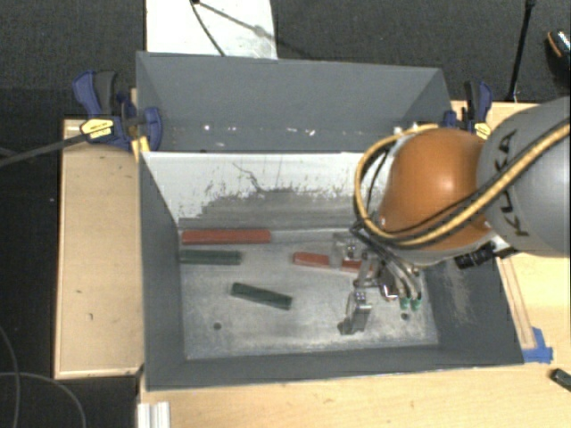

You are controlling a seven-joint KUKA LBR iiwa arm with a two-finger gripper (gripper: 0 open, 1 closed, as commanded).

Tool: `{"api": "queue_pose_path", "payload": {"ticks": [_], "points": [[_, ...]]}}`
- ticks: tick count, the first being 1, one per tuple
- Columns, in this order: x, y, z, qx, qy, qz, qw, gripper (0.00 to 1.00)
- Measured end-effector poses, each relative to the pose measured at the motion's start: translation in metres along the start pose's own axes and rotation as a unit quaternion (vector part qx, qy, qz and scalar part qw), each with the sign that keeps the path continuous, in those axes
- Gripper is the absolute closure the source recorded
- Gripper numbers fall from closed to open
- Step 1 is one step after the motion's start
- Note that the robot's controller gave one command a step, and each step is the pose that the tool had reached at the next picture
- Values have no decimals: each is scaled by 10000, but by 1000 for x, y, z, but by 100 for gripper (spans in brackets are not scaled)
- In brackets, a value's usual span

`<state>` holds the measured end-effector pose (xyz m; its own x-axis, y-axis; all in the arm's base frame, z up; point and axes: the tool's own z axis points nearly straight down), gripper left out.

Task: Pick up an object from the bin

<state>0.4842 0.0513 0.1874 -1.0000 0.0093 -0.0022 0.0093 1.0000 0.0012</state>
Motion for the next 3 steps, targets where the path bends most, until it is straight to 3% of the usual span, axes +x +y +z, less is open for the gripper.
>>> {"api": "queue_pose_path", "payload": {"ticks": [1,2,3], "points": [[-22,53,116,0,37,126,9999,0],[-24,51,112,1,7,151,9999,100],[-12,44,35,-3,-28,18,10000,100]]}}
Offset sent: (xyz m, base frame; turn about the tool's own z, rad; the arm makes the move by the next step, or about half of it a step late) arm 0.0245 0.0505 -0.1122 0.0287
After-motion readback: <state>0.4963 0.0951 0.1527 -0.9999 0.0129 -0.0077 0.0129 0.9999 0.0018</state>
